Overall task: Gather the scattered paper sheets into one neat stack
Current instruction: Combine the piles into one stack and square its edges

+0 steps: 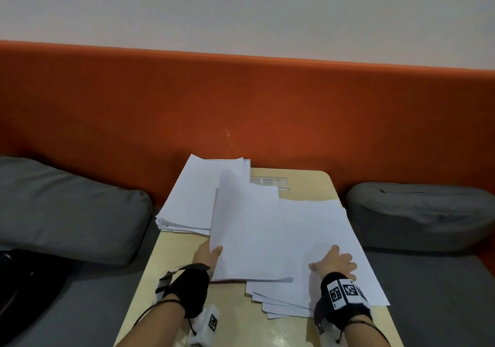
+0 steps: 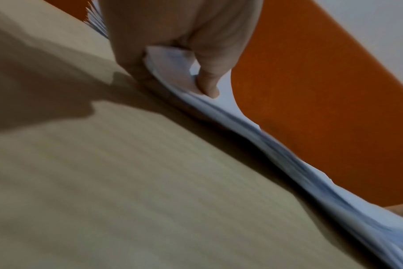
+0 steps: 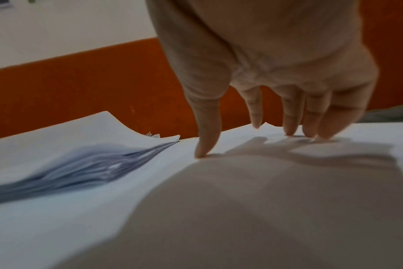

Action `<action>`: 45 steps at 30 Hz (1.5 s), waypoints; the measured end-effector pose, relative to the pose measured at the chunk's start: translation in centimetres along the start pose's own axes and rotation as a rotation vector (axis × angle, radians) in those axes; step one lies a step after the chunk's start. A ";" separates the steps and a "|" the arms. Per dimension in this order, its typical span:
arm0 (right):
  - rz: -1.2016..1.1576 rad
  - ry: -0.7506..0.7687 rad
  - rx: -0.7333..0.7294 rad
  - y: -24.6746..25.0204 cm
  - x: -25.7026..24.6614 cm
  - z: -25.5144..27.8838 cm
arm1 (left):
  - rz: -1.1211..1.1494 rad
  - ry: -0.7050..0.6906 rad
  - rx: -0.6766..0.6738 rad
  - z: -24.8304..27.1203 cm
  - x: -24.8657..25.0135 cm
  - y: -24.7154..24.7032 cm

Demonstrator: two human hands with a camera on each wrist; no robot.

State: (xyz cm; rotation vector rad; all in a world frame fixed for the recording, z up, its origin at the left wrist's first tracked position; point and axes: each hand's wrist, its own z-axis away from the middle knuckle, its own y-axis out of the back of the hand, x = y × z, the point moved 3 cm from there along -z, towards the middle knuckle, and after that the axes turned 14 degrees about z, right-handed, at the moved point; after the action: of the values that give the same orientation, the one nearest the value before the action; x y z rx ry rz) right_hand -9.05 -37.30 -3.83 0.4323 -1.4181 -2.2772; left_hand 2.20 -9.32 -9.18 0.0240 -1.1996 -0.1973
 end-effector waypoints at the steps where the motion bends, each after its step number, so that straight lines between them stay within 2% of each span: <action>1: 0.017 -0.020 0.005 0.0 0.1 0.0 | -0.017 -0.002 -0.001 -0.2 -0.1 -0.1; 13: 0.074 -0.091 0.064 0.1 1.1 0.2 | -0.090 0.011 -0.014 -1.1 -1.0 -0.2; 18: 0.120 -0.068 0.117 0.1 0.9 0.6 | -0.090 0.000 -0.012 -1.0 -0.9 -0.2; 21: 0.076 -0.046 0.092 0.1 0.9 0.7 | -0.088 0.000 -0.012 -1.1 -1.1 -0.3; 26: -0.077 0.009 0.026 -0.2 0.9 0.8 | -0.057 -0.018 -0.013 -1.0 -1.0 -0.2; 32: -0.140 0.197 0.107 -0.1 0.2 1.0 | -0.049 -0.016 -0.029 -0.9 -1.2 -0.2; 35: -0.144 0.232 0.132 1.2 0.3 1.1 | -0.049 -0.010 -0.029 -0.9 -1.1 -0.2; 38: -0.183 0.192 0.243 4.3 0.6 1.5 | -0.012 -0.019 -0.038 -0.7 -0.8 -0.1; 41: -0.225 0.174 0.465 8.6 0.4 3.2 | -0.002 -0.026 -0.041 -0.6 -0.7 -0.1; 45: -0.487 0.234 0.710 13.0 -0.3 6.2 | 0.001 -0.027 -0.057 -0.5 -0.6 0.0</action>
State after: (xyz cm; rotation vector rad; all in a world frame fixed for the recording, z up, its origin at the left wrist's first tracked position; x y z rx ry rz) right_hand -9.28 -37.50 10.59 1.3361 -2.1381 -1.8698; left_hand 2.43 -9.25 -9.91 -0.0292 -1.2208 -0.2316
